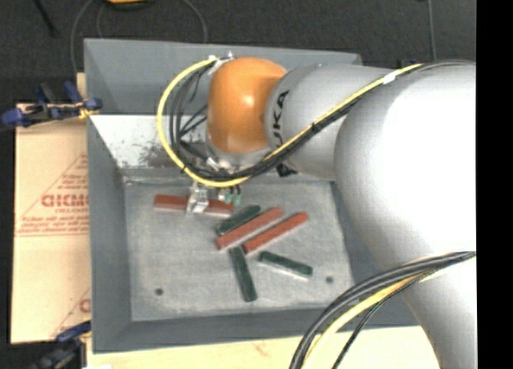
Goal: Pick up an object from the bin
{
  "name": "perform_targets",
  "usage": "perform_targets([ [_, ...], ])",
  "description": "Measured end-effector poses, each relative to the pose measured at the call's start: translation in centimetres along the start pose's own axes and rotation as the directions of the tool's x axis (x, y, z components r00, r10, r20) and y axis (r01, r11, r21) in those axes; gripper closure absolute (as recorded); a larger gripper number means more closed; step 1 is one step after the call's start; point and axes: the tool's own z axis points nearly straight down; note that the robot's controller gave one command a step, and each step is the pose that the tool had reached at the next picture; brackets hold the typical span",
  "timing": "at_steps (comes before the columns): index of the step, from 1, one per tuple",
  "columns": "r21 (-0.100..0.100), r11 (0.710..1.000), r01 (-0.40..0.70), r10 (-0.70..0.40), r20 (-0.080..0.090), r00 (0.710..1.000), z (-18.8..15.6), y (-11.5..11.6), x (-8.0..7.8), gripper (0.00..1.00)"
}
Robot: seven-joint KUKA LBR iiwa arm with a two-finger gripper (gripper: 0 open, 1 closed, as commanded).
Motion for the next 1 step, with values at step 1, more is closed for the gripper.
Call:
perform_targets([
  [1, -0.001, 0.999, -0.051, 0.051, 0.001, 0.999, -15.16, 1.91, -0.79, 1.0],
])
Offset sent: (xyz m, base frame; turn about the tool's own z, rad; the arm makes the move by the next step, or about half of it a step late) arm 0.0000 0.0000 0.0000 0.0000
